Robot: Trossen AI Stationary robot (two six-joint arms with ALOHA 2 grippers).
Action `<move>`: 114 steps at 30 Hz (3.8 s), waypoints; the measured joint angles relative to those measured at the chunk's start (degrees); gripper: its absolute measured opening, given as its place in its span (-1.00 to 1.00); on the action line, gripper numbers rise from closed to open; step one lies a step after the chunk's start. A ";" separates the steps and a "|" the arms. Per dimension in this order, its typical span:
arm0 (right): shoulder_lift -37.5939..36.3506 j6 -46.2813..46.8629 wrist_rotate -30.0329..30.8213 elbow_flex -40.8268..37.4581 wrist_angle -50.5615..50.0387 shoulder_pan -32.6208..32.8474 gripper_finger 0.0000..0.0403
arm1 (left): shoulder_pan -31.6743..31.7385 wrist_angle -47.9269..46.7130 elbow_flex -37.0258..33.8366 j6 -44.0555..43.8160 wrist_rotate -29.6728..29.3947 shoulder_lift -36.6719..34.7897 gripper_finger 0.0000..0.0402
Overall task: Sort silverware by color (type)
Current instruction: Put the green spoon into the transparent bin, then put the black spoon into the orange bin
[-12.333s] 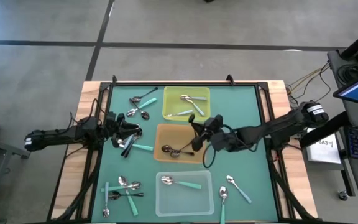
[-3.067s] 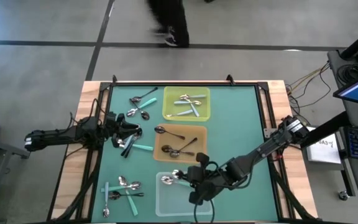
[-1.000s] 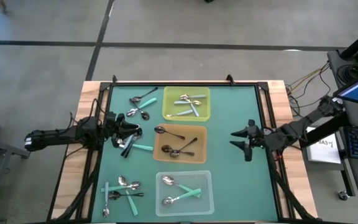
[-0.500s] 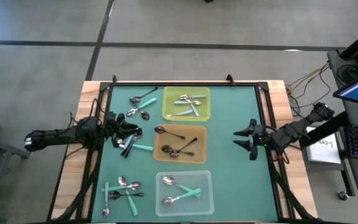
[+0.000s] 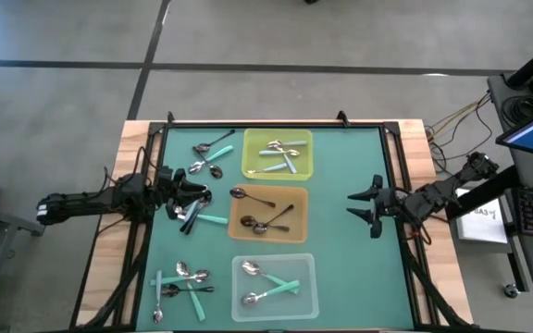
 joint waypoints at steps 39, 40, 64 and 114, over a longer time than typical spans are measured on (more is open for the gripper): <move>0.00 -0.09 -0.20 0.09 0.13 0.00 -0.08 | -0.04 1.03 0.00 -3.05 -4.42 0.72 -0.45; 0.00 -0.09 -0.22 0.09 0.13 0.00 -0.08 | -0.04 1.01 0.00 -4.26 -4.44 0.72 -0.45; 0.00 -0.09 -0.22 0.09 0.15 0.02 -0.08 | -0.03 14.78 0.00 -13.23 -2.59 3.44 -0.45; 0.00 -0.09 -0.22 0.09 0.13 0.00 -0.08 | 21.41 -34.10 45.80 -11.99 -10.98 81.61 -0.62</move>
